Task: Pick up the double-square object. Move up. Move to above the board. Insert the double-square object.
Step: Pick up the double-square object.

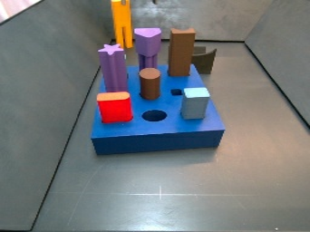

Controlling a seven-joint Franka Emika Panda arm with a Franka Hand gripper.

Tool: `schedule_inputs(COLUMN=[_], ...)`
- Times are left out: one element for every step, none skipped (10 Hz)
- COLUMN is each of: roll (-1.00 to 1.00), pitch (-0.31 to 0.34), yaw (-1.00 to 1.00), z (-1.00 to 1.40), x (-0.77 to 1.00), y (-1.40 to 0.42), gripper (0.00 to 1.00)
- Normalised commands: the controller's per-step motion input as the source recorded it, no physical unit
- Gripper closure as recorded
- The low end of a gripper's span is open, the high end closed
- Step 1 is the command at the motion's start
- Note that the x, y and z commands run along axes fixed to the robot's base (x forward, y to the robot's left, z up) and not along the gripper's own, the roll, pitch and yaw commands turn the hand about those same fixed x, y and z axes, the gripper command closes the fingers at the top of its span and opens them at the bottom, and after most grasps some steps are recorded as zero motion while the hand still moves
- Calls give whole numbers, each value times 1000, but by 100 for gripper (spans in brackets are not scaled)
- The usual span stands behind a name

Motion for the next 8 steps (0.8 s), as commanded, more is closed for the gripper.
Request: schedule_inputs(roll=[-13, 0, -1, 0, 0, -84, -74, 0], pitch=[-144, -133, -127, -96, -90, -43, 0, 34], yaw=[34, 0, 0, 0, 0, 0, 46, 100], z=[-140, -163, -174, -174, -109, 0, 0, -20], x=[-811, -951, -866, -929, -726, -91, 54, 217], y=[203, 151, 80, 151, 234, 274, 320, 329], gripper=[0, 0, 0, 0, 0, 0, 0, 0])
